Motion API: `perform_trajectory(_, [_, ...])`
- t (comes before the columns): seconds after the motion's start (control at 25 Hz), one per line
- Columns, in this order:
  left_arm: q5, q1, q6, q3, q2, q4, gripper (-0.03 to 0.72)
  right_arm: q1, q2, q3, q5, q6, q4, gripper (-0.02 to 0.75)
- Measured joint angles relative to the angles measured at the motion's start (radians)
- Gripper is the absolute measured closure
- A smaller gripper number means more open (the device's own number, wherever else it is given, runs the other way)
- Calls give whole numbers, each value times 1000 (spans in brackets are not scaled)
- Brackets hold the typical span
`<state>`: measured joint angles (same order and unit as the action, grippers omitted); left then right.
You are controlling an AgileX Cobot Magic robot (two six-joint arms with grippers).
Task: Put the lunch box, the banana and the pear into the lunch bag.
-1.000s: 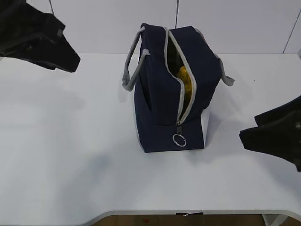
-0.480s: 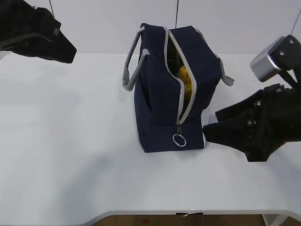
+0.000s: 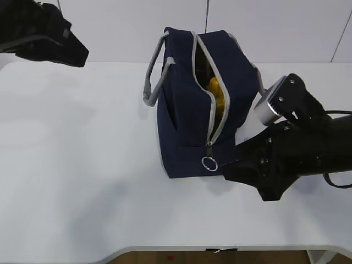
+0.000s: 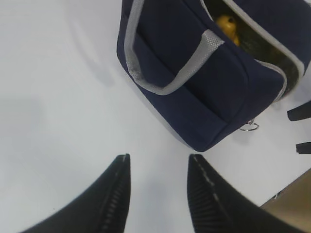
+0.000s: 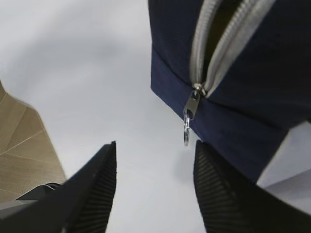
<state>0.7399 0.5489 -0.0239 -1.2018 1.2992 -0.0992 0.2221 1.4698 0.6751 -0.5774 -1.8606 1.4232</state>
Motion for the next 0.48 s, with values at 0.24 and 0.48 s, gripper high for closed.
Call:
perform_trajectory(0.24, [-17,0,0,5,0,11,389,0,85,0,0,-186,130,326])
perform_trajectory(0.48, [-30,0,0,5,0,13,389,0,149,0,0,-317,246,326])
